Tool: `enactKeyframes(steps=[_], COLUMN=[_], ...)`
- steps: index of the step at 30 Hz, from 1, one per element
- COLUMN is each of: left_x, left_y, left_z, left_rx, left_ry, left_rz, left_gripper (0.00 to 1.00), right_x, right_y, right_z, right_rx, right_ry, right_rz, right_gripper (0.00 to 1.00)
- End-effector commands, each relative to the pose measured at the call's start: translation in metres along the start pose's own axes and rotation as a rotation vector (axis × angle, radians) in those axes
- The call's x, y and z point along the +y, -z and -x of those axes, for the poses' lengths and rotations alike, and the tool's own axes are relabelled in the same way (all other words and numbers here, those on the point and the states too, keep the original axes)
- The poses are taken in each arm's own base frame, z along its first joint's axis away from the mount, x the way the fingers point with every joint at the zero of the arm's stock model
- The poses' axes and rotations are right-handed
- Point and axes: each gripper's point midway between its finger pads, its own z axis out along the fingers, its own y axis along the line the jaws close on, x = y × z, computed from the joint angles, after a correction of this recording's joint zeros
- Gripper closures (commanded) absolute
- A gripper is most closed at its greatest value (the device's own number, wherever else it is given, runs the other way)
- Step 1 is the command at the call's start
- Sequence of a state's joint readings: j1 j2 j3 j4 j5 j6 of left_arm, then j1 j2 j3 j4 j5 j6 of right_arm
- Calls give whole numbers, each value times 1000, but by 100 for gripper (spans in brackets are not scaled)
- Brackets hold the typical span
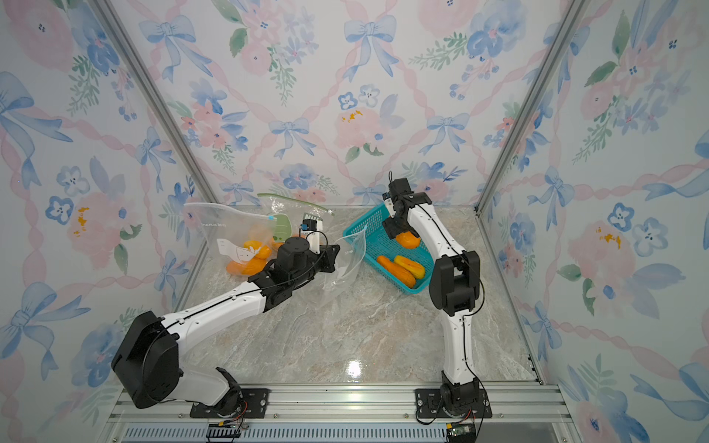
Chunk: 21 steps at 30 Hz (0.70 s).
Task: Place the mango in a zip-top bag and seal the zipper
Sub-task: Pick up the mango from the basket, then place the mango in the zipper food storage bag.
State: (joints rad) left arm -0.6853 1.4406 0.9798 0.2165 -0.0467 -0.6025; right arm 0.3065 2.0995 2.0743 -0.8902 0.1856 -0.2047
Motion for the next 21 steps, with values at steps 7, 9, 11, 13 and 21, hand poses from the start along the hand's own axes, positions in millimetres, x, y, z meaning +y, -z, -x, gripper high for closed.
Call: enactKeyframes(steps=[7,9,11,13,21], left_x=[-12,-10,-9,-7,-7], left_y=[-8,-9,-10,-12,-22], left_z=[16,18,21,24,31], left_rx=[-21,-26,-27,-29,-7], left_ry=[17,24,34,50,110], left_rz=[-42,-35,-35,-36,-76], left_gripper=[100,100,100,100,100], right_x=[25,41,57,71,113], right_y=[141,169,192,208,252], right_z=[63,69,73,75,81], right_rx=[-523,-616,-687,-760,-1015], right_ry=[-249,-245,-233,-255,-272], right_rz=[52,97,117,173,357], right_gripper=[64,64,65,67,68])
